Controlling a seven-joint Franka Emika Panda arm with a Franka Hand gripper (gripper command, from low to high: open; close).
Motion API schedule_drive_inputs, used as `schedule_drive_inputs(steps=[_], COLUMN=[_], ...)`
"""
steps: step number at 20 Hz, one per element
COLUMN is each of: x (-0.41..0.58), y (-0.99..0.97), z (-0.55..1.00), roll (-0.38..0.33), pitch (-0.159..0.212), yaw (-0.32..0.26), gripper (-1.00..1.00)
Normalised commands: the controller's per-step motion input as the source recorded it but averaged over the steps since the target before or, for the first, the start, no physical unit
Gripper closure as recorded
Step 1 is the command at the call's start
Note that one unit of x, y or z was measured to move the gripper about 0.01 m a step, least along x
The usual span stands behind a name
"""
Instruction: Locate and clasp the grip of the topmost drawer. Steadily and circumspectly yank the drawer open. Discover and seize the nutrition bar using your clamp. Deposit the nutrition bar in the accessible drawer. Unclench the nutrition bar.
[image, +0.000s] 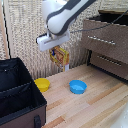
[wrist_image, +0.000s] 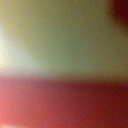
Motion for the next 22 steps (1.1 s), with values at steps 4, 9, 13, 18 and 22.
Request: schedule_drive_inputs(steps=[4, 9, 13, 18, 22], x=[0.418, 0.319, 0.316, 0.434, 0.591], y=[0.0, -0.02, -0.1, -0.01, -0.07], z=[1.0, 1.0, 0.99, 1.0, 1.0], roll=[0.0, -0.001, -0.013, -0.02, -0.035], pitch=[0.077, 0.077, 0.097, 0.072, 0.086], yaw=[-0.134, -0.205, -0.221, -0.169, -0.141], gripper=[1.0, 1.0, 1.0, 1.0, 1.0])
